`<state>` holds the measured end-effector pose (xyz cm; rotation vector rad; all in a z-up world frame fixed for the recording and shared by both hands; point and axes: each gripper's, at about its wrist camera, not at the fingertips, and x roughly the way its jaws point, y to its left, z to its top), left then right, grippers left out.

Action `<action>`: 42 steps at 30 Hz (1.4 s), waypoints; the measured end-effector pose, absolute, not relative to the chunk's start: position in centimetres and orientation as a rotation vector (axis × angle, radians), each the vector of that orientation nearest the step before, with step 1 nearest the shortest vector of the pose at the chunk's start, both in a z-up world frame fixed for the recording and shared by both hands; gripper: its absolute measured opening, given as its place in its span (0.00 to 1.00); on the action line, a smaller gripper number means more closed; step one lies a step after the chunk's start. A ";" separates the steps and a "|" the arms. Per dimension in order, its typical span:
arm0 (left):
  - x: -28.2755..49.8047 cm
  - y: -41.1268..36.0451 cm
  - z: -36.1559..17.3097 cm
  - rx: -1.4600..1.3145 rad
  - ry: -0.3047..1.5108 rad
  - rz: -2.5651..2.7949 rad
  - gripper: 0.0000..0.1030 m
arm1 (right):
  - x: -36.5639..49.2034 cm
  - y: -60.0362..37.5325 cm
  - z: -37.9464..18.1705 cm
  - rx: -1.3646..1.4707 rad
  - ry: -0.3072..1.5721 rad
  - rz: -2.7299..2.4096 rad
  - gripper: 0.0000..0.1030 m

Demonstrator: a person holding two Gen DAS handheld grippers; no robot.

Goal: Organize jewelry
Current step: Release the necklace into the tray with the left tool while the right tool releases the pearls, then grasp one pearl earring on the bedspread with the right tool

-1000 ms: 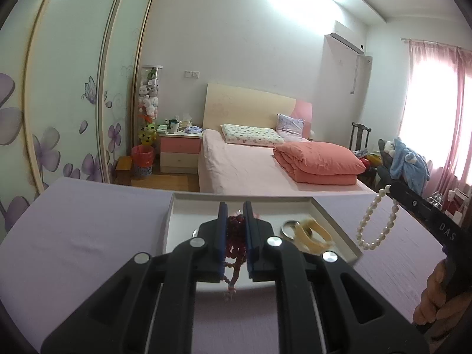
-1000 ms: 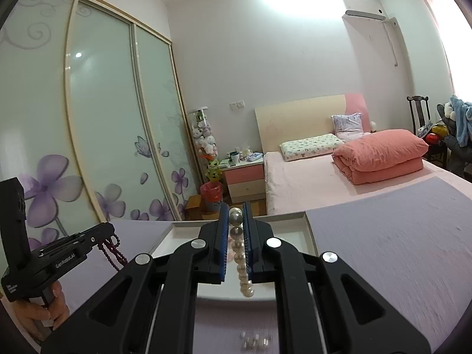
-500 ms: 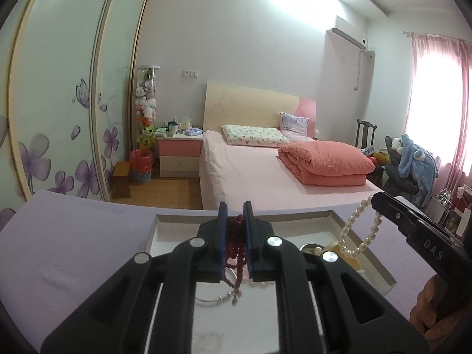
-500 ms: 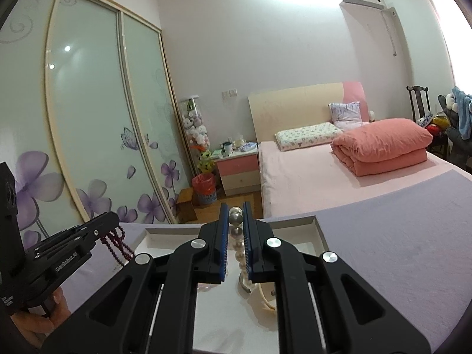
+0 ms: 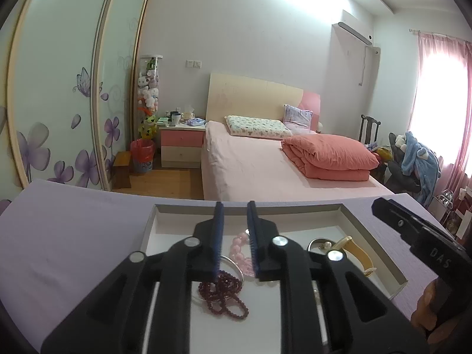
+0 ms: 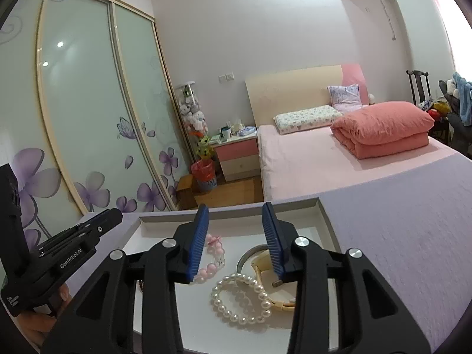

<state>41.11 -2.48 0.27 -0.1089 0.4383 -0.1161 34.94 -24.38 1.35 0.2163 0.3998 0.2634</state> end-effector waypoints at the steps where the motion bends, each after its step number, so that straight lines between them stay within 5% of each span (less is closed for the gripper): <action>1: 41.0 -2.3 0.3 -0.110 0.436 -0.113 0.22 | 35.1 -24.2 1.4 0.215 0.397 0.263 0.38; 25: 35.5 0.1 1.0 -0.121 0.428 -0.063 0.30 | 31.1 -25.9 1.9 0.194 0.396 0.253 0.38; 42: 26.5 1.3 -2.5 -0.150 0.577 -0.114 0.44 | 23.9 -26.7 -2.9 0.110 0.682 0.255 0.38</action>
